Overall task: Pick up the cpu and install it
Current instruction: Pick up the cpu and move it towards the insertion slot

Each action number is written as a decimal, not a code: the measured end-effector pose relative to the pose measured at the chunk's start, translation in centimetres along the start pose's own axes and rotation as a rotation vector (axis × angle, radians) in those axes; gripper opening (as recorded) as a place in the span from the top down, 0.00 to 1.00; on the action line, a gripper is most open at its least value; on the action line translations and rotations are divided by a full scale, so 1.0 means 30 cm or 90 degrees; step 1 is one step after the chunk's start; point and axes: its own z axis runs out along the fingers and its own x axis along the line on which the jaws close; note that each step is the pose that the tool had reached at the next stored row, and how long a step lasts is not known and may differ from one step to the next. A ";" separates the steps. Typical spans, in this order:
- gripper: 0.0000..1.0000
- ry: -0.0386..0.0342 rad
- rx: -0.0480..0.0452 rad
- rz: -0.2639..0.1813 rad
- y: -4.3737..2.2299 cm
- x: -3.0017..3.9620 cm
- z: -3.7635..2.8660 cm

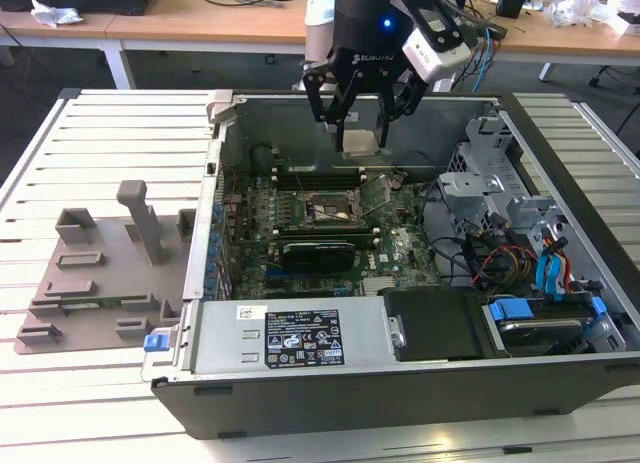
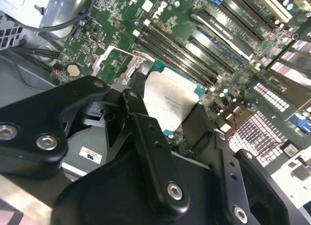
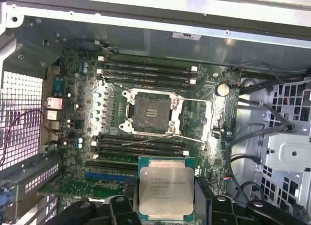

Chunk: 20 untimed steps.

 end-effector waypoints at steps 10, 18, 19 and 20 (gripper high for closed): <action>0.45 0.0000 0.0000 0.000 0.023 -0.002 0.065; 0.45 0.0000 -0.0001 0.000 0.035 -0.004 0.113; 0.45 0.0000 0.0000 0.000 0.037 -0.004 0.119; 0.45 0.0000 0.0000 0.000 0.038 -0.004 0.125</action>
